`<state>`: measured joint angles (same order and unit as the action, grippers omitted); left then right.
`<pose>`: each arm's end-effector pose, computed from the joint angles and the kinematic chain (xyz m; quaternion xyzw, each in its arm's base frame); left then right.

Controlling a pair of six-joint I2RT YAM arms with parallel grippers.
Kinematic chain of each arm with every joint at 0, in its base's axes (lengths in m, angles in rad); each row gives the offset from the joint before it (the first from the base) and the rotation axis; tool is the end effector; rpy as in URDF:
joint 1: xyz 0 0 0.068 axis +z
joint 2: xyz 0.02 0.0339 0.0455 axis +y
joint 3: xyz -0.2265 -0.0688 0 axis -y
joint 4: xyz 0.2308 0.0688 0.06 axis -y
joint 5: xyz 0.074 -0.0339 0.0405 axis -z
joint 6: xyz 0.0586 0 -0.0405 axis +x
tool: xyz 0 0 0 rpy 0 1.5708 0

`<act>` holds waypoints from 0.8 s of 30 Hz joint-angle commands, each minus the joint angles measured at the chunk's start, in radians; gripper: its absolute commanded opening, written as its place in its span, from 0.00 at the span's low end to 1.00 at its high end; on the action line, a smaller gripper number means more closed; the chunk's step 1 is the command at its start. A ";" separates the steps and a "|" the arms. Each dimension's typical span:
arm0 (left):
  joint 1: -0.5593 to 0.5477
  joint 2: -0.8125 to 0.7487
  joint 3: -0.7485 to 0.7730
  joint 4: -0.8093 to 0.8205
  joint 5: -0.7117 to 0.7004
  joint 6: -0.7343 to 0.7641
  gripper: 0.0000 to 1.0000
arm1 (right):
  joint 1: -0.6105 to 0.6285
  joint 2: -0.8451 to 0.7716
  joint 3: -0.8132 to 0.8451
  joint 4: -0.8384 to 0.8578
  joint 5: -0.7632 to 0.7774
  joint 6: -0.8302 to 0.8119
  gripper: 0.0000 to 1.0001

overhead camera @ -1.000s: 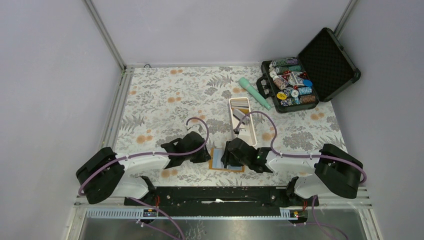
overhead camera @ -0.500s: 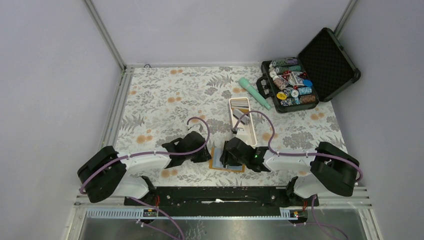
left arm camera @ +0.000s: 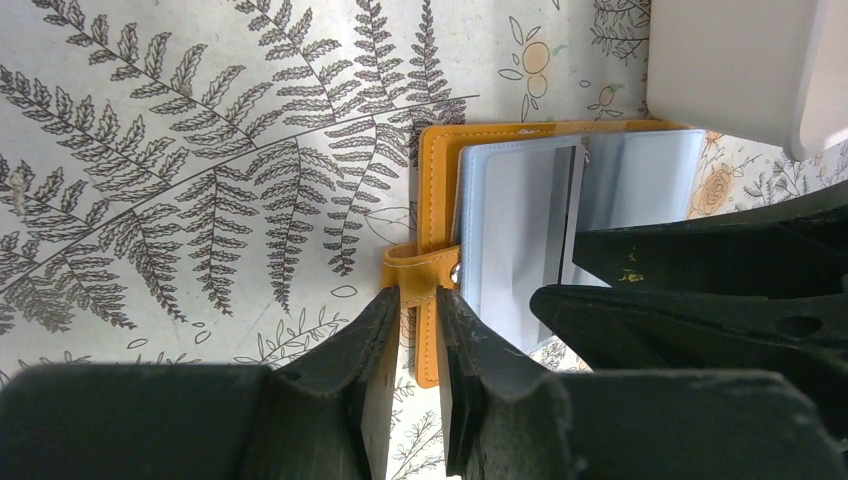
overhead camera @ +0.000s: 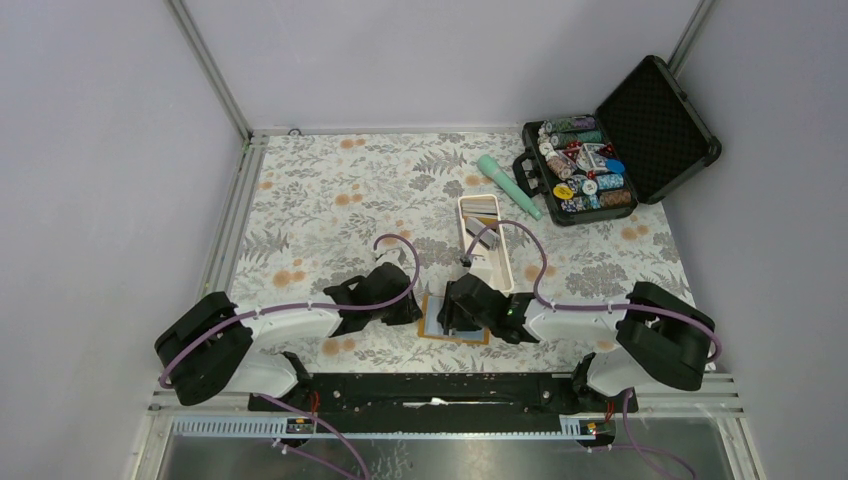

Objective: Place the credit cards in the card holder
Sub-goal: Insert the credit card into the card holder.

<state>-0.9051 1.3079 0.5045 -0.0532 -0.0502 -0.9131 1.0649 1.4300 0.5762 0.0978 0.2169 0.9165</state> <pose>0.1576 -0.1959 0.1076 -0.0125 0.9366 -0.2612 0.2333 0.1470 0.2393 0.1132 -0.0249 0.9134 0.2750 0.2990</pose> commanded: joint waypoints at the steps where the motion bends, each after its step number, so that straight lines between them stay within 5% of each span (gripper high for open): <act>1: -0.006 -0.017 0.027 0.022 -0.022 0.013 0.22 | 0.001 0.022 0.038 0.035 -0.010 -0.003 0.50; 24: -0.006 -0.031 0.014 0.039 -0.004 -0.002 0.19 | 0.002 0.093 0.109 0.052 -0.036 -0.024 0.48</act>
<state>-0.9051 1.3079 0.5045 -0.0544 -0.0532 -0.9134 1.0649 1.5005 0.6384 0.1181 0.1909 0.9035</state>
